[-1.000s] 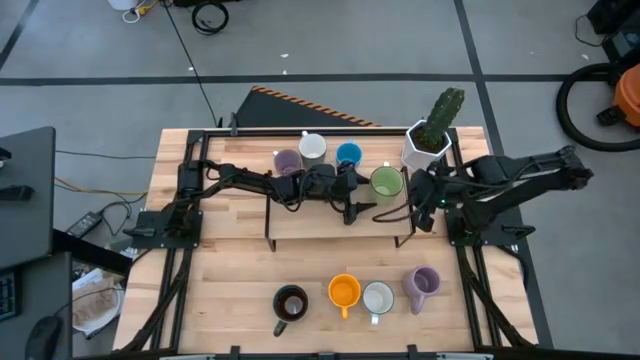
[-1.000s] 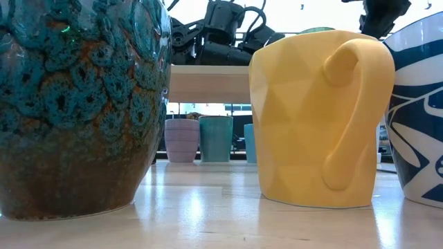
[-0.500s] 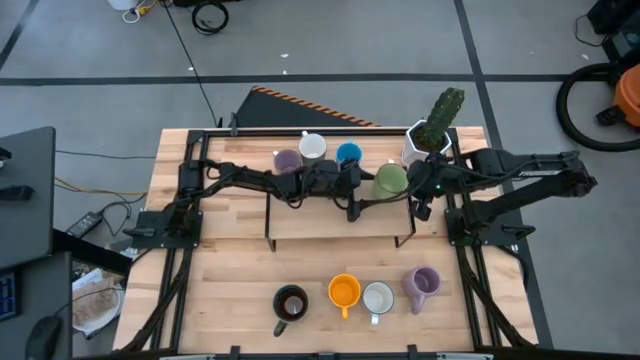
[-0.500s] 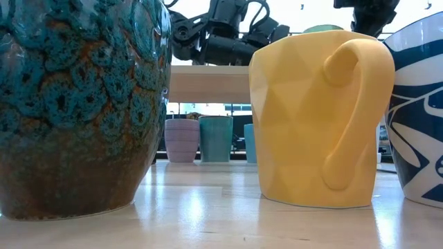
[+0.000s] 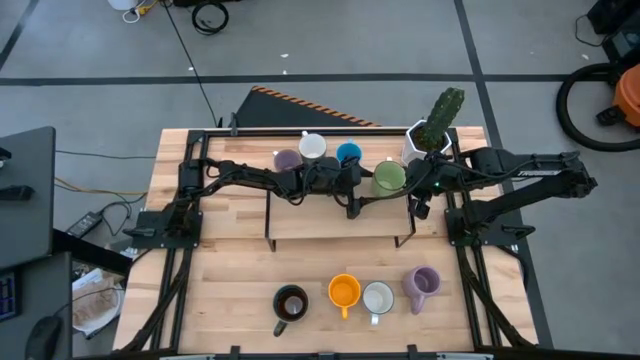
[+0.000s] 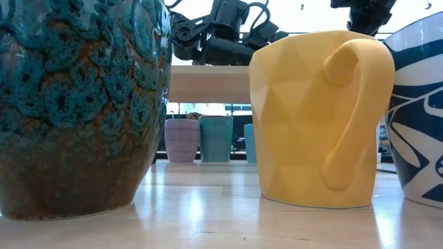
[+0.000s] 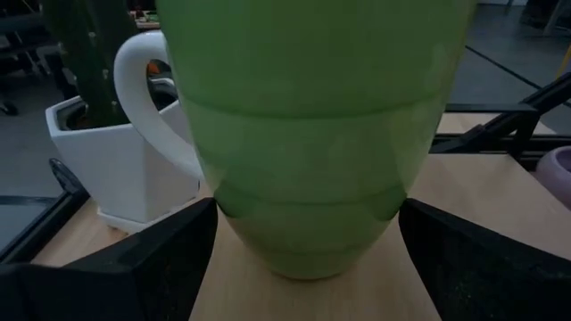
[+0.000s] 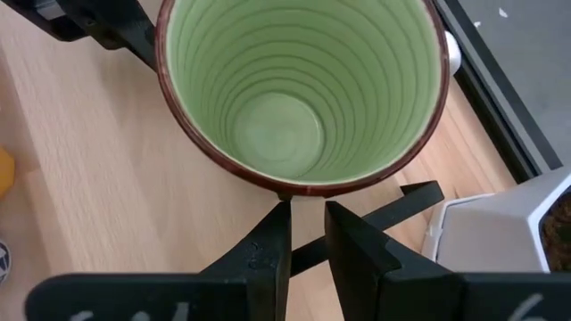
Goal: Place coffee mugs
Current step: Put the green mug on the shelf
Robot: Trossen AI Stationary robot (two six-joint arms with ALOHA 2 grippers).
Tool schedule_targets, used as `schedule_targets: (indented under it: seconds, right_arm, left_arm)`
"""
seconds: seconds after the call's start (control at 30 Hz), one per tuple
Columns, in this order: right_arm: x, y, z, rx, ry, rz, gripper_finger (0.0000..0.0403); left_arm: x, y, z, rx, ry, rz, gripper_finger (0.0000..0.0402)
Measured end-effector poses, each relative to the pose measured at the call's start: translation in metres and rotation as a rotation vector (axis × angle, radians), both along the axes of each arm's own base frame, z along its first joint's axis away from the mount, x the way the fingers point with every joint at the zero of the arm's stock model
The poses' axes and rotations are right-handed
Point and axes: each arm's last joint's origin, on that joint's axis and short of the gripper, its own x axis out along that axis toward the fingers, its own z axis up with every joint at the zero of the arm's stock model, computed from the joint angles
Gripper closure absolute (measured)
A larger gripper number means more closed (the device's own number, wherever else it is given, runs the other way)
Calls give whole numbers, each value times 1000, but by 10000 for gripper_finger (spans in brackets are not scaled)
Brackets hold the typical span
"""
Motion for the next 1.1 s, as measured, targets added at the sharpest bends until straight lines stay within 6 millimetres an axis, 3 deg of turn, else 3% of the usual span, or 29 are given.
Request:
schedule_targets:
  seconds: [0.47, 0.73, 1.1]
  right_arm:
    - [0, -11, 0, -17, 24, 12, 325]
    - [4, -10, -3, 14, 43, 42, 325]
    - [0, -11, -7, -23, 118, 15, 325]
  left_arm:
    - [-1, 13, 4, 44, -36, -4, 47]
    - [3, 14, -14, 7, -10, -34, 47]
    - [3, 16, -13, 23, -20, -9, 47]
